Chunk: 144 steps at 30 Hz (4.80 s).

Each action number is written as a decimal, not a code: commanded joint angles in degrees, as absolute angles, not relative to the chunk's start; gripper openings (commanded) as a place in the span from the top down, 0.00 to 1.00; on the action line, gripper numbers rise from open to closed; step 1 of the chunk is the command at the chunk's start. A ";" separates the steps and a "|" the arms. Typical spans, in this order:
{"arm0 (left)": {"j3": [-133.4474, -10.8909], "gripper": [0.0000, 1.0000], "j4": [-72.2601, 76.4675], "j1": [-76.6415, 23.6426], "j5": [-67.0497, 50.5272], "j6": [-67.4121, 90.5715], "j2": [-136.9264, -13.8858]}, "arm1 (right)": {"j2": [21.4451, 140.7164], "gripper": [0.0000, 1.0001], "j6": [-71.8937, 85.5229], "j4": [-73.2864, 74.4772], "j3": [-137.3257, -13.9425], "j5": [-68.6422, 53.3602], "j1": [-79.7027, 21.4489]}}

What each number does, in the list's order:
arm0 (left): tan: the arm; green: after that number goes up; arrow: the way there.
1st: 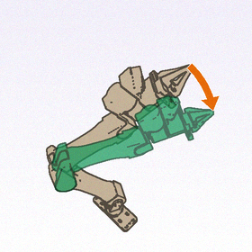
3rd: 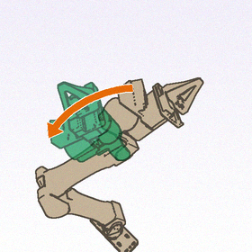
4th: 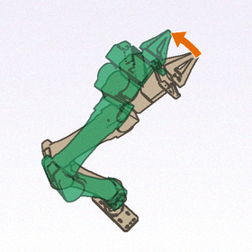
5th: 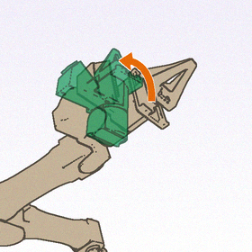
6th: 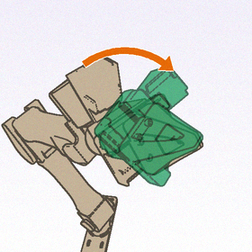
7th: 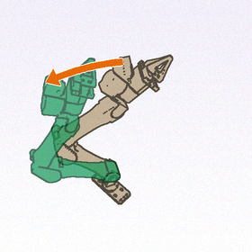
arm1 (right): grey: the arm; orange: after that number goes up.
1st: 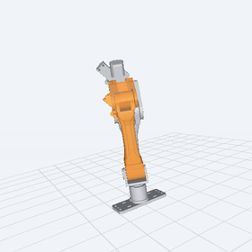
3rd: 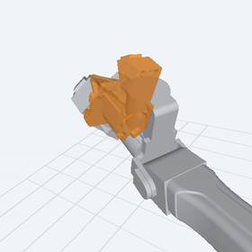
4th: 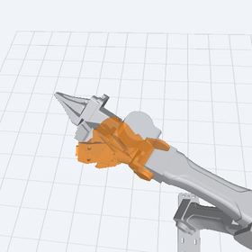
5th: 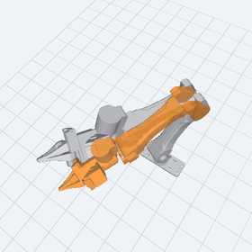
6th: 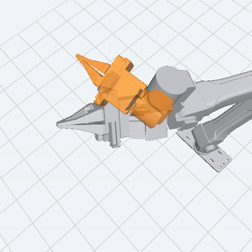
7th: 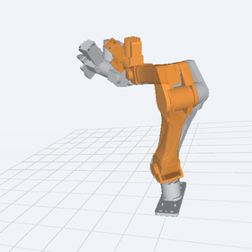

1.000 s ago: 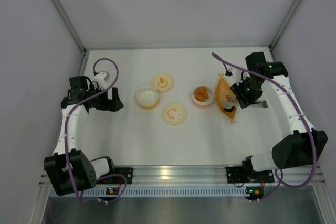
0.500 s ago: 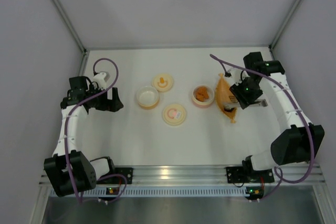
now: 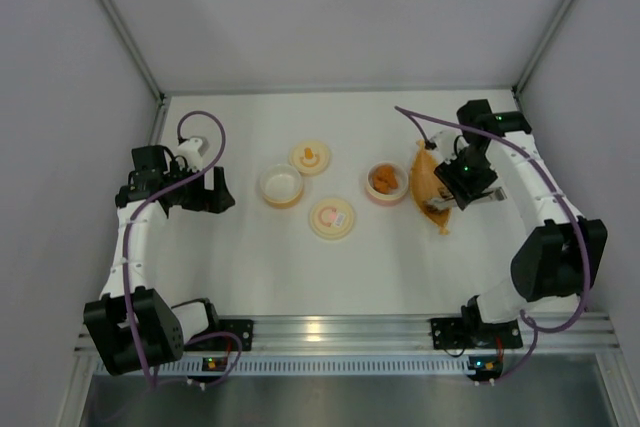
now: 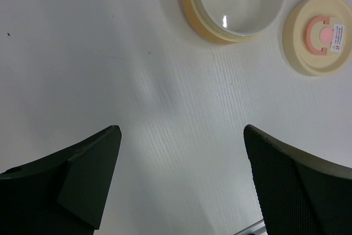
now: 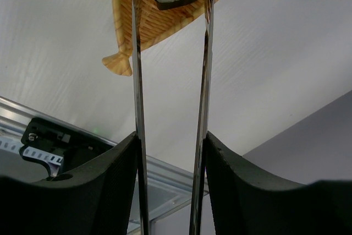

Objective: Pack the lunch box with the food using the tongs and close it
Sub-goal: Pick up the fake food from the plate, then place the fake food in the packing box.

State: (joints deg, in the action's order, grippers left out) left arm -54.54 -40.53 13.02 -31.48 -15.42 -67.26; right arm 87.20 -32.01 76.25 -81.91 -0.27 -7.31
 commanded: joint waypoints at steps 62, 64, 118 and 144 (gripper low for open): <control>-67.85 0.02 -45.71 21.36 -49.93 -9.14 -79.81 | 114.25 1.00 -13.27 49.39 -119.18 -6.68 -46.84; -67.42 0.02 -45.79 21.27 -49.75 -9.58 -79.63 | 115.66 1.00 -13.36 49.92 -119.35 -6.59 -46.84; -65.30 0.02 -44.56 21.36 -48.08 -11.43 -80.60 | 119.88 0.60 -15.47 50.18 -115.14 -8.96 -47.64; -68.03 0.02 -49.04 21.36 -45.97 -14.94 -76.91 | 95.99 0.54 -9.93 50.72 -108.74 -10.81 -29.99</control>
State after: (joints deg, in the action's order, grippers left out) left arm -65.63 -48.25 20.97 -45.60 -12.45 -79.57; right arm 104.75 -12.16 52.25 -111.98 -9.80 -37.32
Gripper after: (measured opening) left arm 0.983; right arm 0.466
